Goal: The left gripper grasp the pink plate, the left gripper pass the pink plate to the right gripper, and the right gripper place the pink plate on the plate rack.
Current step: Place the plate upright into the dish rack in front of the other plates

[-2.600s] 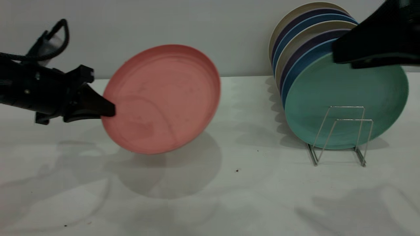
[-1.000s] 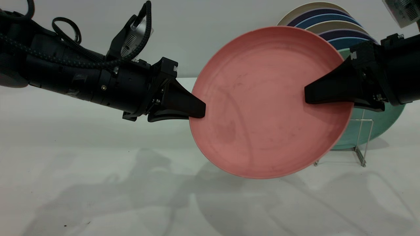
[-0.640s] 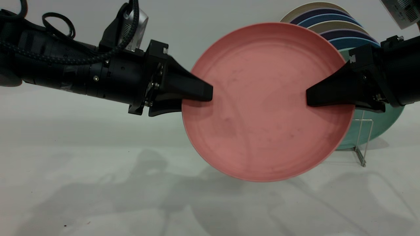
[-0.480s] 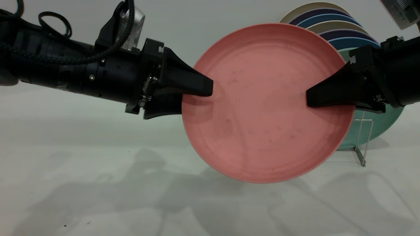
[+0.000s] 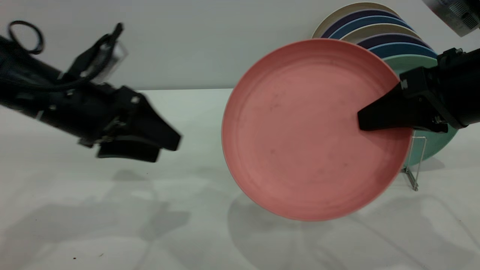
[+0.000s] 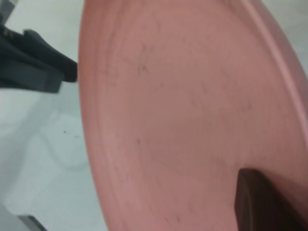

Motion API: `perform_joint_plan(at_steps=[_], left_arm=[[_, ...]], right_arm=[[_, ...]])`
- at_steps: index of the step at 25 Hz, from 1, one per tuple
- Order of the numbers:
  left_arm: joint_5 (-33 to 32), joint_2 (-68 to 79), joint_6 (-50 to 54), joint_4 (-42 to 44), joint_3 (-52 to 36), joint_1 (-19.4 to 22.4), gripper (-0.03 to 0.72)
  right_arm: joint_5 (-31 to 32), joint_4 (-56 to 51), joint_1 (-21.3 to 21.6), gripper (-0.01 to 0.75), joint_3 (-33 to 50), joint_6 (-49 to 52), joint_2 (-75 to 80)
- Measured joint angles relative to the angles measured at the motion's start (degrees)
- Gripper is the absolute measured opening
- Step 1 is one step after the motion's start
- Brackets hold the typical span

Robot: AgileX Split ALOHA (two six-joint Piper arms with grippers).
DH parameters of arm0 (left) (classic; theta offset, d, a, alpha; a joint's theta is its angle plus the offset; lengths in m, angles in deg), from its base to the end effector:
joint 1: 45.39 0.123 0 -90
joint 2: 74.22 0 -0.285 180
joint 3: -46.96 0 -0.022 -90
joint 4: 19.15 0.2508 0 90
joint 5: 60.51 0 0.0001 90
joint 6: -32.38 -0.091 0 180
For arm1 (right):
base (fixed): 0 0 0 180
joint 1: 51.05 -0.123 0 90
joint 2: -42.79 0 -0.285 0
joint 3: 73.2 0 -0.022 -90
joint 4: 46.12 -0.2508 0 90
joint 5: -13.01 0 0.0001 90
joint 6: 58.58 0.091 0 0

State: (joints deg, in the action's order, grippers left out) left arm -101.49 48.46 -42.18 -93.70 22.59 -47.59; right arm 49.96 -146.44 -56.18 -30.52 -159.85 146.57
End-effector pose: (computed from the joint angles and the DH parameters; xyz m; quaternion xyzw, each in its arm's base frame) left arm 0.3303 -0.0703 0.0981 0.1135 0.9227 -0.3269 0.1700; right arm 0.2672 0.0781 0.1478 -0.1371 0.8857 0.3103 0.3169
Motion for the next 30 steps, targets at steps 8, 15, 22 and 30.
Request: perform_joint_plan(at_steps=[8,15,22,30], left_arm=[[-2.4,-0.2,6.6,7.2,0.0,10.3,0.539],[0.0,-0.2,10.0,8.6,0.0,14.2,0.539],[0.3,-0.2,10.1,8.6,0.0,14.2,0.539],[0.2,-0.2,10.2,8.6,0.0,14.2,0.539]], right_arm=[[-7.9,2.5,0.0,0.09,0.0,-6.4,-0.1],[-19.1,18.0,0.0,0.09,0.0,-9.8,-6.8],[-19.4,34.4,0.0,0.09,-1.8,-8.9,-15.2],[-9.5,62.5,0.0,0.09,-10.1,7.9,-15.4]])
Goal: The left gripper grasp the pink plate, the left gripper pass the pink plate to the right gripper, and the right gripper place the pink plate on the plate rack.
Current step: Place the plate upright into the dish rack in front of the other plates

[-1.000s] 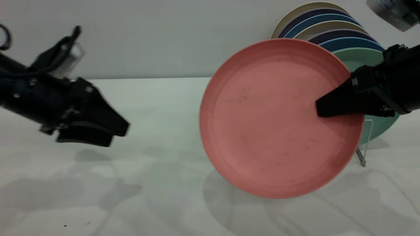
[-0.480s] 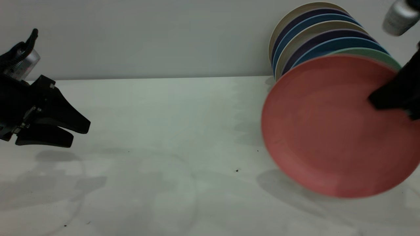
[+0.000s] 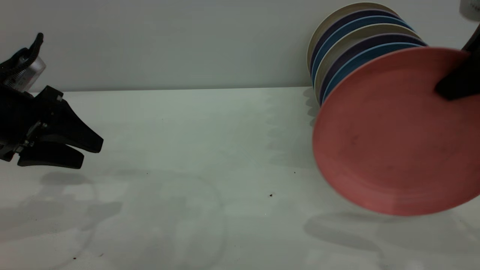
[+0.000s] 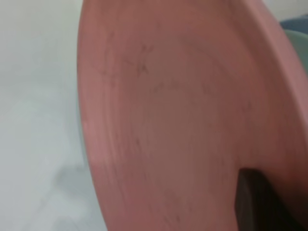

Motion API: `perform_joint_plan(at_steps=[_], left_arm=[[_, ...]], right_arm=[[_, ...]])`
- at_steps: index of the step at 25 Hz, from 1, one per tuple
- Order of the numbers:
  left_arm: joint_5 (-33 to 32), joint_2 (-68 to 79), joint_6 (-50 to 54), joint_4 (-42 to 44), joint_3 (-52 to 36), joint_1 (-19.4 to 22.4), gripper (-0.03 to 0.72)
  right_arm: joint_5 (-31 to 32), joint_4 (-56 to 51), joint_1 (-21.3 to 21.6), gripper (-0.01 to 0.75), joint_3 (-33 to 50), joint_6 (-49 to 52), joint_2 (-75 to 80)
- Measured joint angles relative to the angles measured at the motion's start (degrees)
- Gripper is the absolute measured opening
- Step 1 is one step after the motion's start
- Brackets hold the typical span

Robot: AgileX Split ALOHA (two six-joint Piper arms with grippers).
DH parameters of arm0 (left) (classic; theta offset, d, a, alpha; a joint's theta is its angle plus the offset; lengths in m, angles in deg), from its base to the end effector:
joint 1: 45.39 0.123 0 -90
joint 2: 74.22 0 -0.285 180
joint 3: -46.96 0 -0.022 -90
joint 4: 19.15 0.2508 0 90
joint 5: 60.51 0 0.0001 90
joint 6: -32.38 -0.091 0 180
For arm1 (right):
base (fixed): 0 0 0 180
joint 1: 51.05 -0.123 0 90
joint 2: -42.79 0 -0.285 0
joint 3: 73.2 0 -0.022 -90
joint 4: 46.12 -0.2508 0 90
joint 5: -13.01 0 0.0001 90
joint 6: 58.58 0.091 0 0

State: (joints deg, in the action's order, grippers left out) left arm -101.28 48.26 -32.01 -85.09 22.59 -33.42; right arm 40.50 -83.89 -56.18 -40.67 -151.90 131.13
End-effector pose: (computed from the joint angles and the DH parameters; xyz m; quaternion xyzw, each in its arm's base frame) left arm 0.3301 0.0145 0.0946 -0.0204 0.9431 -0.2917 0.1584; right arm 0.2671 0.0499 0.2281 -0.5356 0.7729 -0.0200 0.3397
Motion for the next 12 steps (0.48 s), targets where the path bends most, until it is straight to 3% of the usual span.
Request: perform_joint_plan(at_steps=[6,12], left_arm=[[-0.2,0.0,0.0,0.0,0.0,0.0,0.539],[-0.2,0.0,0.1,0.0,0.0,0.0,0.539]], right_arm=[[5.7,12.3,0.0,0.09,-9.7,9.3,3.0],[8.3,14.7,0.0,0.09,-17.6,10.5,8.6]])
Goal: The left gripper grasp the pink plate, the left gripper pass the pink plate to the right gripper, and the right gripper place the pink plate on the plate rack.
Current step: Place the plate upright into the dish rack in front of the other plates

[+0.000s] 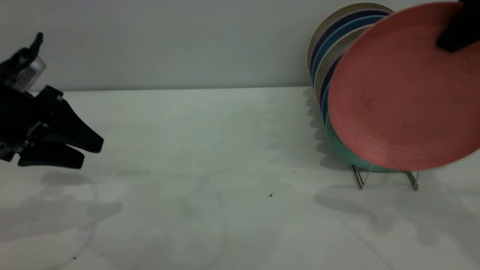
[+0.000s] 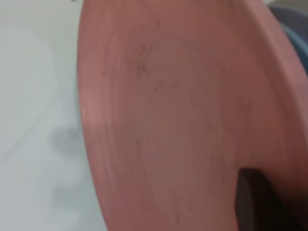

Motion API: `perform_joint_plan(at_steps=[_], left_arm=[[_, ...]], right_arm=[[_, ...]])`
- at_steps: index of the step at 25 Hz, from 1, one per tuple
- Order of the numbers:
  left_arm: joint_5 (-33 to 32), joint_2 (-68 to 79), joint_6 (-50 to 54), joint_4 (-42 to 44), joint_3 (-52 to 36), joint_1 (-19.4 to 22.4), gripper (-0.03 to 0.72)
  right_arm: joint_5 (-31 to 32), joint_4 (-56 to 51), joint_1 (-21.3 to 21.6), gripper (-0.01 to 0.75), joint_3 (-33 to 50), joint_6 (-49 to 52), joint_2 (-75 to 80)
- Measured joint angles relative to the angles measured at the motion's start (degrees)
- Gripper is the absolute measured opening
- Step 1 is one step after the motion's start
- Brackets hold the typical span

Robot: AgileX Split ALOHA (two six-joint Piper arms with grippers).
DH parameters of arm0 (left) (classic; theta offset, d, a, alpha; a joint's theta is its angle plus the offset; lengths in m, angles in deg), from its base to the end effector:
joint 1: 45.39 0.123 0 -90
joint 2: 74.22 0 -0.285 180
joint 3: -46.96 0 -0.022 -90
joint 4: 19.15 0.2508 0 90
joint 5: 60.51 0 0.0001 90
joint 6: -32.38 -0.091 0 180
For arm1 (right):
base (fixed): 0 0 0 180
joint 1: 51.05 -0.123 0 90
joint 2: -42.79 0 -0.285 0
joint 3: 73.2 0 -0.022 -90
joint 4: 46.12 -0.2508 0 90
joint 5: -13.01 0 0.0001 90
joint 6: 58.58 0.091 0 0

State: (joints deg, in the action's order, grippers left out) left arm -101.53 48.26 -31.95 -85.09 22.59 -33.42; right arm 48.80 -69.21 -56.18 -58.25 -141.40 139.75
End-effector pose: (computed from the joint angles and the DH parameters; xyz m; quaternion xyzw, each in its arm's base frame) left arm 0.3300 0.0141 0.0947 -0.0203 0.9426 -0.2936 0.1574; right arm 0.3224 0.0499 0.2597 -0.5647 0.7629 -0.0482 0.3111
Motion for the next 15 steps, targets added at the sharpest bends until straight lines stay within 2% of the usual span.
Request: perform_joint_plan(at_steps=[7,15], left_arm=[[-0.2,0.0,0.0,0.0,0.0,0.0,0.539],[0.2,0.0,0.0,0.0,0.0,0.0,0.539]], right_arm=[[2.6,5.3,0.0,0.09,-7.8,0.2,5.1],[1.0,8.8,0.0,0.09,-9.9,0.3,6.3]])
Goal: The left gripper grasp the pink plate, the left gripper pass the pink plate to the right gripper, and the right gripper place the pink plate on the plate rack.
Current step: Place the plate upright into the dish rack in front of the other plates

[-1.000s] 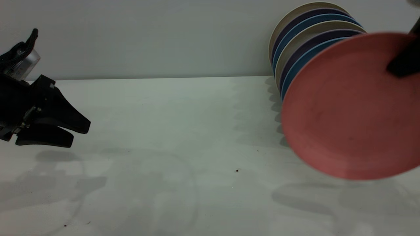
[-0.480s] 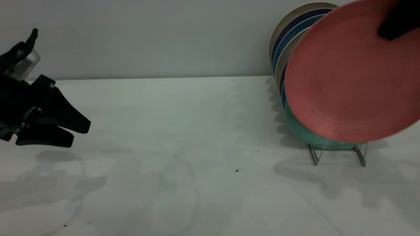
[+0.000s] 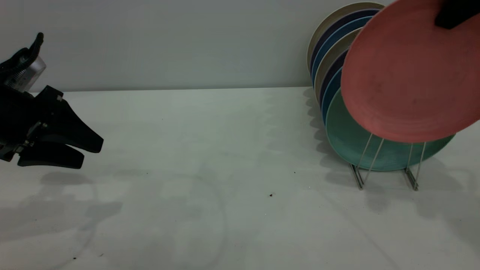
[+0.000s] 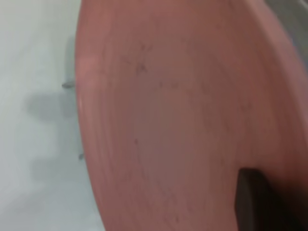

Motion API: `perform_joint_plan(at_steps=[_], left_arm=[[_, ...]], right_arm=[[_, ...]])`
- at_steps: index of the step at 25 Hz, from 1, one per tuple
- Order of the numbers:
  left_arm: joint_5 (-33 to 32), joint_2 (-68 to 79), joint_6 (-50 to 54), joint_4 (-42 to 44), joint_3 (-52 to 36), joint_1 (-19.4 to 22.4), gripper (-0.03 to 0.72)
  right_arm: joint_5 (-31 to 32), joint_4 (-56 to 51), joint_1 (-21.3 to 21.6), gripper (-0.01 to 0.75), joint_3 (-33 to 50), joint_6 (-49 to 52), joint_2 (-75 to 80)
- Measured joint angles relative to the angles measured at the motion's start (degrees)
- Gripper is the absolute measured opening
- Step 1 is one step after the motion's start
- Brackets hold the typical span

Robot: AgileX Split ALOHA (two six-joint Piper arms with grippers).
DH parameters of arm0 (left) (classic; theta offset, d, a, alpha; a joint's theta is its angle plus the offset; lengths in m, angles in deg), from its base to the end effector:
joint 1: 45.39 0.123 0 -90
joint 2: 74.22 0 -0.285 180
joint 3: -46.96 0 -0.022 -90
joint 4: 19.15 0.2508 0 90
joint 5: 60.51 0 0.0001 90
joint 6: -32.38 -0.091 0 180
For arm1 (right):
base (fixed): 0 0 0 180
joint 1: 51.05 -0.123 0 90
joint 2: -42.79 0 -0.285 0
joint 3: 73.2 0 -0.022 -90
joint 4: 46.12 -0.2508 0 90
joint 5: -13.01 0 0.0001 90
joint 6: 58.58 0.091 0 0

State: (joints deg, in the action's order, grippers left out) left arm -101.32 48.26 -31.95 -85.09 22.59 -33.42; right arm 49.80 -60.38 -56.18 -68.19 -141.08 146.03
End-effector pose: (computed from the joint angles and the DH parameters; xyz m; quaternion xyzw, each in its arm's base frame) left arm 0.3301 0.0144 0.0946 -0.0208 0.9430 -0.2920 0.1581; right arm 0.3603 0.0458 0.2697 -0.6030 0.7331 -0.1076 0.2956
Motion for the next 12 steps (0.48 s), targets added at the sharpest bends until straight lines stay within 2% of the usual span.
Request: perform_joint_plan(at_steps=[8,12], left_arm=[[0.1,0.0,0.0,0.0,0.0,0.0,0.539],[0.3,0.0,0.0,0.0,0.0,0.0,0.539]], right_arm=[[-0.5,0.3,0.0,0.09,-0.6,0.2,0.3],[3.1,2.5,0.0,0.09,-4.4,1.9,0.4]])
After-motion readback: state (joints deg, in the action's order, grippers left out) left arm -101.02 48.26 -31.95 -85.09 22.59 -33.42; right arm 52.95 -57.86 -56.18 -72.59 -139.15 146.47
